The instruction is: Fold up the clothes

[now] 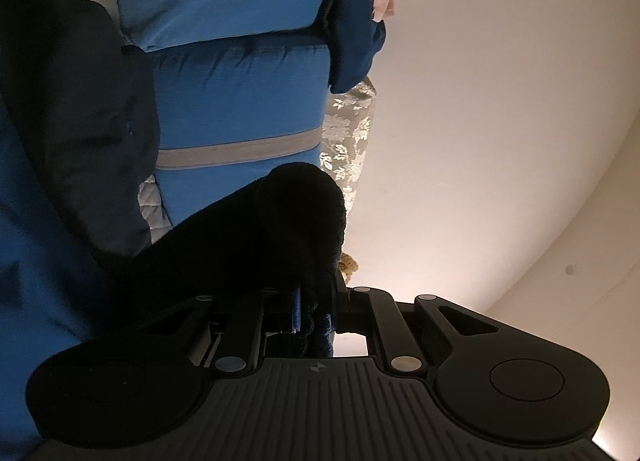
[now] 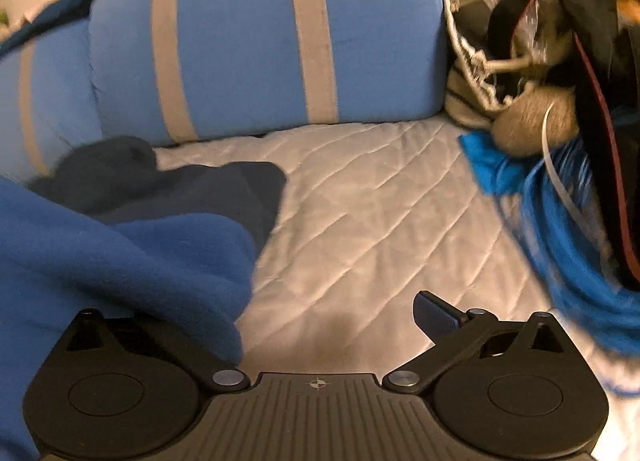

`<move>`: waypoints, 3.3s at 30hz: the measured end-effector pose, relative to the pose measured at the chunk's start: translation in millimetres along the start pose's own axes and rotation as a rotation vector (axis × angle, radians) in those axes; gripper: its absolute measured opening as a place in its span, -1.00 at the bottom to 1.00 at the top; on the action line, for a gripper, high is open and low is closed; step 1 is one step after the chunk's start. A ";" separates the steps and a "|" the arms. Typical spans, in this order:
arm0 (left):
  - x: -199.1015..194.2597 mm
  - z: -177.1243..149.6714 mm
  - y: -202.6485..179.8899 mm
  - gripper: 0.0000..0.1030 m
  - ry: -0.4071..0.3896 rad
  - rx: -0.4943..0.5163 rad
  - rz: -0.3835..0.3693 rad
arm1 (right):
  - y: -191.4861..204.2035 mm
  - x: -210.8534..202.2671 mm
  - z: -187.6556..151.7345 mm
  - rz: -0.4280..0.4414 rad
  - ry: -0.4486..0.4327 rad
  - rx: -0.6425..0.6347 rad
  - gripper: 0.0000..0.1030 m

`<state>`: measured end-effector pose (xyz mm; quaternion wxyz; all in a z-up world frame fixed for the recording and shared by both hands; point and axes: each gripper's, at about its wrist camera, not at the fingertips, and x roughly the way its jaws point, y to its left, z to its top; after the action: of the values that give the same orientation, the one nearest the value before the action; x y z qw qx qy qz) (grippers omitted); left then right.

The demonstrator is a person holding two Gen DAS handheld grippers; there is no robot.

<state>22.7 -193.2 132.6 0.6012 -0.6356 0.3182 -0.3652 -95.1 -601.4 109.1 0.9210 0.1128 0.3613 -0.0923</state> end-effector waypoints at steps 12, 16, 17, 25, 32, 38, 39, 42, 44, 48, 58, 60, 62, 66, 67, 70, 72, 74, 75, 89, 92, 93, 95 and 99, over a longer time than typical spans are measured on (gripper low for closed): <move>-10.4 10.3 -3.1 -0.76 -0.047 -0.021 -0.006 | 52.3 8.3 -47.2 0.024 -0.066 -0.030 0.82; -22.7 19.6 -5.2 -0.76 -0.069 -0.019 -0.001 | 66.5 12.5 -54.1 -0.038 -0.090 -0.124 0.27; -26.7 22.4 -5.5 -0.76 -0.077 -0.018 0.001 | 70.0 13.6 -55.8 -0.053 -0.096 -0.147 0.09; -67.3 47.7 1.2 -0.75 -0.124 0.033 0.110 | 78.7 -2.0 -64.0 -0.137 -0.142 -0.375 -0.60; -97.8 56.7 19.1 -0.76 -0.064 0.130 0.288 | 78.0 1.8 -69.2 -0.145 -0.133 -0.454 -0.60; -116.5 52.6 29.1 -0.76 0.044 0.326 0.506 | 74.1 1.2 -65.8 -0.114 -0.116 -0.406 -0.60; -118.7 49.4 31.4 -0.76 0.067 0.377 0.557 | 73.7 0.7 -65.3 -0.110 -0.113 -0.402 -0.60; -115.9 37.3 39.5 -0.76 0.137 0.532 0.714 | 71.9 0.1 -63.2 -0.094 -0.100 -0.381 -0.59; -114.1 28.3 48.8 -0.75 0.181 0.595 0.785 | 73.1 -1.0 -61.8 -0.086 -0.083 -0.369 -0.59; -110.4 12.8 63.1 -0.74 0.237 0.712 0.882 | 78.8 -11.7 -53.7 -0.073 -0.022 -0.304 -0.40; -115.1 7.1 70.3 -0.63 0.201 0.732 0.897 | 89.6 -49.1 -30.5 0.069 -0.149 -0.115 0.64; -119.9 3.8 70.2 -0.55 0.172 0.729 0.883 | 88.7 -37.2 -22.7 0.045 -0.147 -0.064 0.64; -126.6 1.2 68.6 -0.47 0.142 0.725 0.865 | 84.9 -13.6 -22.4 -0.011 -0.098 -0.034 0.64; -149.0 -1.8 57.3 -0.10 0.089 0.722 0.846 | 73.4 35.7 -35.3 -0.114 0.038 -0.010 0.83; -156.4 -1.6 53.6 -0.04 0.074 0.727 0.849 | 71.5 37.6 -39.2 -0.120 0.029 -0.003 0.93; -178.9 -0.5 42.8 0.14 0.025 0.742 0.858 | 77.1 28.9 -41.7 -0.157 -0.003 -0.022 0.94; -196.7 5.2 38.5 0.15 -0.034 0.740 0.879 | 88.0 16.2 -40.9 -0.194 -0.049 -0.069 0.94; -214.9 11.3 34.5 0.15 -0.095 0.735 0.898 | 100.5 -2.8 -39.0 -0.184 -0.098 -0.112 0.97; -226.3 15.3 33.7 0.15 -0.137 0.720 0.900 | 105.5 -12.6 -36.5 -0.161 -0.121 -0.121 0.99; -429.2 65.2 63.0 0.15 -0.796 0.229 0.711 | 194.4 -105.5 -61.3 0.389 -0.135 -0.293 1.00; -463.4 75.0 73.5 0.15 -0.922 0.148 0.654 | 209.4 -107.2 -75.4 0.440 -0.124 -0.334 1.00; -470.5 79.3 76.3 0.15 -0.947 0.130 0.643 | 212.3 -105.1 -78.7 0.450 -0.109 -0.336 1.00; -483.1 88.7 81.6 0.14 -0.992 0.102 0.615 | 218.7 -100.8 -86.3 0.465 -0.069 -0.329 1.00; -491.4 108.2 86.7 0.13 -1.015 0.091 0.599 | 224.0 -91.0 -98.9 0.470 -0.014 -0.321 1.00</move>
<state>-143.5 272.4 4.9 0.7819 -0.5867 0.1405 0.1568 -168.3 -351.6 132.6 0.9257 0.0456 0.3287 0.1814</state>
